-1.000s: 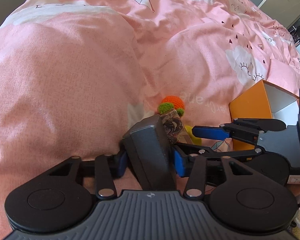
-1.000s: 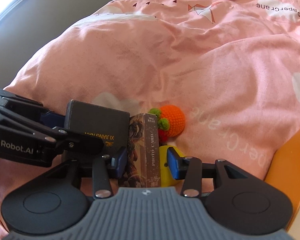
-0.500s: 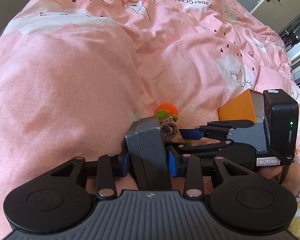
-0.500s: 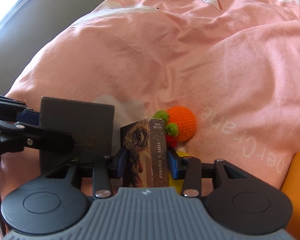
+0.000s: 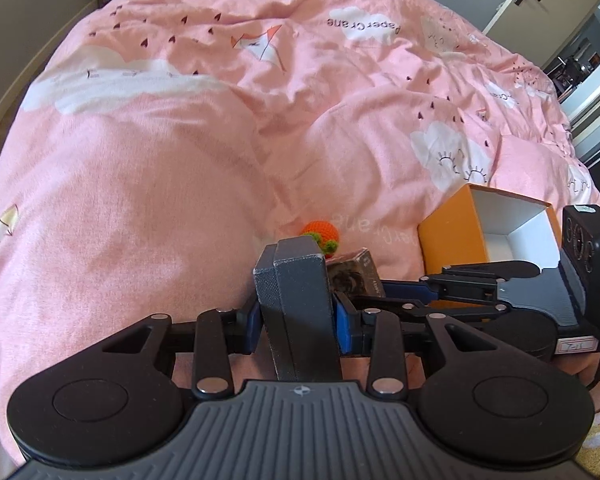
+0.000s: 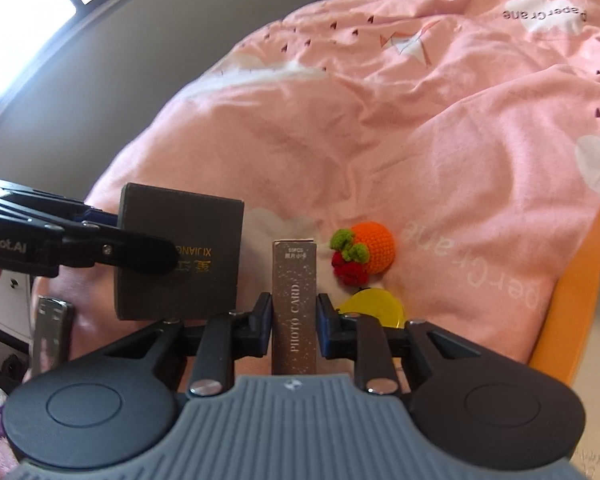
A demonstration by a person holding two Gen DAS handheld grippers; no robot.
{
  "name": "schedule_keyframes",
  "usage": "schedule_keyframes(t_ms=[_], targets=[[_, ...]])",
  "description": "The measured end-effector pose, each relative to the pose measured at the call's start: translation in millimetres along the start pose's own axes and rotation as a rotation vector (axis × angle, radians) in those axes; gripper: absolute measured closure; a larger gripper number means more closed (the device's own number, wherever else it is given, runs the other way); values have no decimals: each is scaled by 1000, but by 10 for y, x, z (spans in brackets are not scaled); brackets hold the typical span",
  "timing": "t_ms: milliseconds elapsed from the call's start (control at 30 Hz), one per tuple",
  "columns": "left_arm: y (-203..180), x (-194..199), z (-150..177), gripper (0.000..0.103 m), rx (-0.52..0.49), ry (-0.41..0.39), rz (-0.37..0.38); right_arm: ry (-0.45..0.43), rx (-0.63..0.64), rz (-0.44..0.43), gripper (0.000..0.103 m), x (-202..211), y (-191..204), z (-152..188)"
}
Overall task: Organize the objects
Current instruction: 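Lift the black box and photo card box toward the orange box with both tools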
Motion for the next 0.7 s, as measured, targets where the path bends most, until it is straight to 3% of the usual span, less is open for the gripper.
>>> schedule_keyframes(t_ms=[233, 467, 700], targets=[[-350, 237, -68, 62, -69, -59, 39, -160, -102, 13, 79, 647, -108, -44], [-848, 319, -203, 62, -132, -124, 129, -330, -188, 34, 79, 1308, -313, -106], [-1431, 20, -326, 62, -186, -136, 256, -377, -246, 169, 79, 1768, -794, -43]])
Point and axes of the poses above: each gripper's, at about its wrist camera, not at the fingertips, and x roughly against the way its jaws point, y to its left, z to its underside, the point moved 8 cm from there along -x, roughly the way its jaws point, and after that the axes turned 1 degree about -y, right-handed, at the moved point
